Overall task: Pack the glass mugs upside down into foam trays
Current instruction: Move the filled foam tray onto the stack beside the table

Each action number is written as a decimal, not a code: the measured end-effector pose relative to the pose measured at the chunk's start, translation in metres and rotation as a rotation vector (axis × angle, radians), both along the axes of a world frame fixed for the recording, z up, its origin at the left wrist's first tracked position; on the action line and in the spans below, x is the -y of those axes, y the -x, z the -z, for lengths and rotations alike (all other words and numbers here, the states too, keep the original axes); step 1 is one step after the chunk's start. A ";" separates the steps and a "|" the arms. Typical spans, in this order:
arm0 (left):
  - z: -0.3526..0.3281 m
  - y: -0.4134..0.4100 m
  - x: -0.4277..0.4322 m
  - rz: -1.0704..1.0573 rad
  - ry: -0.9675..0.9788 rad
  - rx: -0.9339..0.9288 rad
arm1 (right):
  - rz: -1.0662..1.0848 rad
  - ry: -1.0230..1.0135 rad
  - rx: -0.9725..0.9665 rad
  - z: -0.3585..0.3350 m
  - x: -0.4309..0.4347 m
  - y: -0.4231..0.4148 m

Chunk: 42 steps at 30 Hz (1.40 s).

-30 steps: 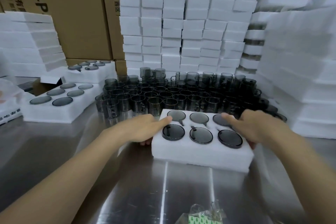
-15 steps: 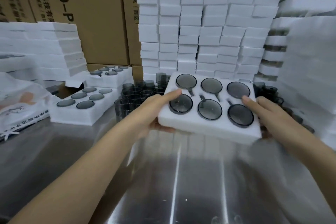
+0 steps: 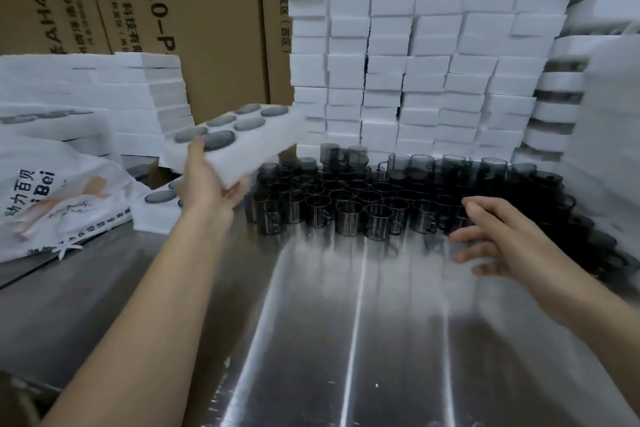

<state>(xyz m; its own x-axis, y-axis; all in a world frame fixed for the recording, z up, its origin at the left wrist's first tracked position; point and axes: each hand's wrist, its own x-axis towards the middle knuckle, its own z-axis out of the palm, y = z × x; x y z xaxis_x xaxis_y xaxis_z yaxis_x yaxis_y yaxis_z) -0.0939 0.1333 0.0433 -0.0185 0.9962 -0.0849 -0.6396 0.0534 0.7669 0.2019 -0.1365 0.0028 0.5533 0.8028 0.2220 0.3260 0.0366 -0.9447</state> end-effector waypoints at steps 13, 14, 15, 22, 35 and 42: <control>0.038 0.057 -0.045 -0.512 0.104 -0.113 | -0.039 -0.044 0.057 0.007 -0.003 -0.004; 0.039 0.055 -0.046 -0.523 0.098 -0.145 | -0.040 -0.046 0.059 0.006 -0.002 -0.004; 0.040 0.054 -0.048 -0.531 0.102 -0.177 | -0.043 -0.045 0.061 0.006 -0.002 -0.004; 0.046 0.042 -0.060 -0.558 0.257 -0.355 | -0.056 0.002 0.096 0.006 -0.001 0.000; 0.048 0.027 -0.074 -0.407 0.203 -0.543 | -0.066 0.093 0.166 0.008 -0.001 0.002; 0.064 0.026 -0.061 -0.660 -0.336 -1.163 | -0.065 0.103 0.178 0.007 -0.002 0.002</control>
<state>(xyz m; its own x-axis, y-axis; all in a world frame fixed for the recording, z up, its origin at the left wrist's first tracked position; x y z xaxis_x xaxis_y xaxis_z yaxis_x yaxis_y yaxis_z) -0.1194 0.1941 -0.0203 -0.3849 0.7441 0.5460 0.5388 -0.2991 0.7875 0.1999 -0.1348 -0.0043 0.4594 0.8588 0.2267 0.4878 -0.0307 -0.8724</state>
